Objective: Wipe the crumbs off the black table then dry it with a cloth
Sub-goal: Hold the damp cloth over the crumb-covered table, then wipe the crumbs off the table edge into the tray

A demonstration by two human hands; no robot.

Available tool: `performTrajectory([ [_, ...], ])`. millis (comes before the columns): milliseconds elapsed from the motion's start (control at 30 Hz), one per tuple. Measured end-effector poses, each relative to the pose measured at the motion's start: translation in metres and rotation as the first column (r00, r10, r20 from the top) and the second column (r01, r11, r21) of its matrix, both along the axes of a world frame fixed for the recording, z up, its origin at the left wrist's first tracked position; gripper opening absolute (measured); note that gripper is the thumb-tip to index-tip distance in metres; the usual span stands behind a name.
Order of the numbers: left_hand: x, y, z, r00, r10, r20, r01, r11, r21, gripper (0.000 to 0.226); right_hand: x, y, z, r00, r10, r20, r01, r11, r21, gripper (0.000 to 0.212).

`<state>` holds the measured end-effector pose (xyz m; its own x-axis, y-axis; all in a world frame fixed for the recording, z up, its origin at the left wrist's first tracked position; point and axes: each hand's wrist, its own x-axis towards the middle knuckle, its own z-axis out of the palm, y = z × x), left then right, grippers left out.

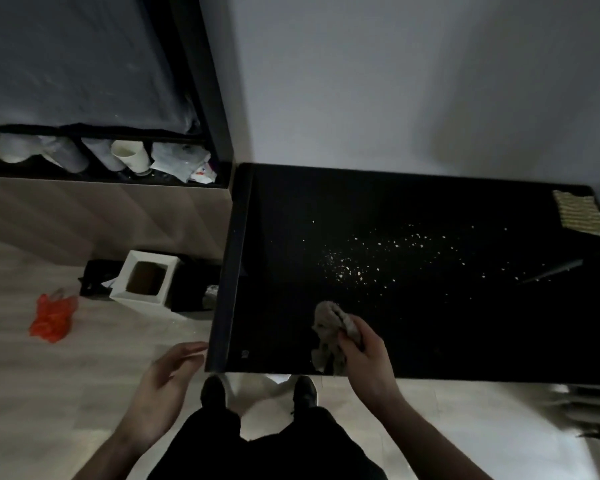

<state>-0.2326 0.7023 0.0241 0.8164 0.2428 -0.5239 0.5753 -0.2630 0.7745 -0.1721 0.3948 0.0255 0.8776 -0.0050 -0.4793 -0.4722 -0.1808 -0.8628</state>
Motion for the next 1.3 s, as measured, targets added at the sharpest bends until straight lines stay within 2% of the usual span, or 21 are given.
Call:
performTrajectory([
  [200, 0.039, 0.076, -0.044, 0.994, -0.033, -0.106, 0.032, 0.999, -0.007, 0.016, 0.009, 0.064, -0.011, 0.996, -0.087, 0.015, 0.087, 0.995, -0.049, 0.033],
  [267, 0.063, 0.107, -0.066, 0.988, -0.036, -0.151, 0.034, 0.999, -0.011, 0.023, 0.017, 0.091, -0.021, 0.994, -0.109, 0.023, 0.111, 0.991, -0.073, 0.034],
  [400, 0.110, 0.170, -0.146, 0.963, -0.062, -0.263, 0.055, 0.998, -0.036, 0.024, 0.048, 0.138, -0.052, 0.990, -0.120, 0.078, 0.130, 0.983, -0.128, 0.035],
  [533, 0.149, 0.199, -0.210, 0.909, -0.105, -0.403, 0.151, 0.985, 0.084, 0.025, 0.093, 0.170, -0.088, 0.977, -0.132, 0.167, 0.163, 0.968, -0.190, 0.042],
  [633, 0.172, 0.218, -0.272, 0.874, -0.035, -0.486, 0.133, 0.977, 0.170, 0.032, 0.129, 0.182, -0.122, 0.966, -0.080, 0.248, 0.151, 0.947, -0.283, 0.050],
  [700, 0.186, 0.228, -0.317, 0.857, -0.043, -0.513, 0.162, 0.969, 0.189, 0.036, 0.154, 0.187, -0.146, 0.954, -0.014, 0.301, 0.130, 0.920, -0.369, 0.051],
  [800, 0.201, 0.238, -0.379, 0.832, -0.028, -0.554, 0.148, 0.974, 0.173, 0.043, 0.179, 0.194, -0.182, 0.947, 0.154, 0.281, 0.018, 0.850, -0.526, 0.052],
  [900, 0.208, 0.245, -0.446, 0.806, 0.093, -0.584, 0.005, 0.986, 0.164, 0.055, 0.184, 0.204, -0.216, 0.911, 0.350, 0.217, -0.089, 0.682, -0.726, 0.066],
  [967, 0.208, 0.236, -0.469, 0.767, 0.169, -0.619, -0.114, 0.985, 0.128, 0.046, 0.182, 0.210, -0.229, 0.890, 0.394, 0.229, -0.057, 0.595, -0.802, 0.077],
  [1033, 0.210, 0.225, -0.494, 0.710, 0.205, -0.674, -0.215, 0.974, 0.069, 0.038, 0.181, 0.214, -0.232, 0.887, 0.387, 0.252, -0.031, 0.594, -0.804, 0.078],
  [1167, 0.209, 0.209, -0.563, 0.641, 0.216, -0.737, -0.354, 0.935, -0.034, 0.065, 0.180, 0.214, -0.235, 0.882, 0.376, 0.284, -0.007, 0.613, -0.790, 0.067],
  [1300, 0.221, 0.186, -0.601, 0.601, 0.369, -0.709, -0.587, 0.806, -0.078, 0.051, 0.181, 0.216, -0.239, 0.875, 0.372, 0.309, 0.017, 0.616, -0.788, 0.062],
])
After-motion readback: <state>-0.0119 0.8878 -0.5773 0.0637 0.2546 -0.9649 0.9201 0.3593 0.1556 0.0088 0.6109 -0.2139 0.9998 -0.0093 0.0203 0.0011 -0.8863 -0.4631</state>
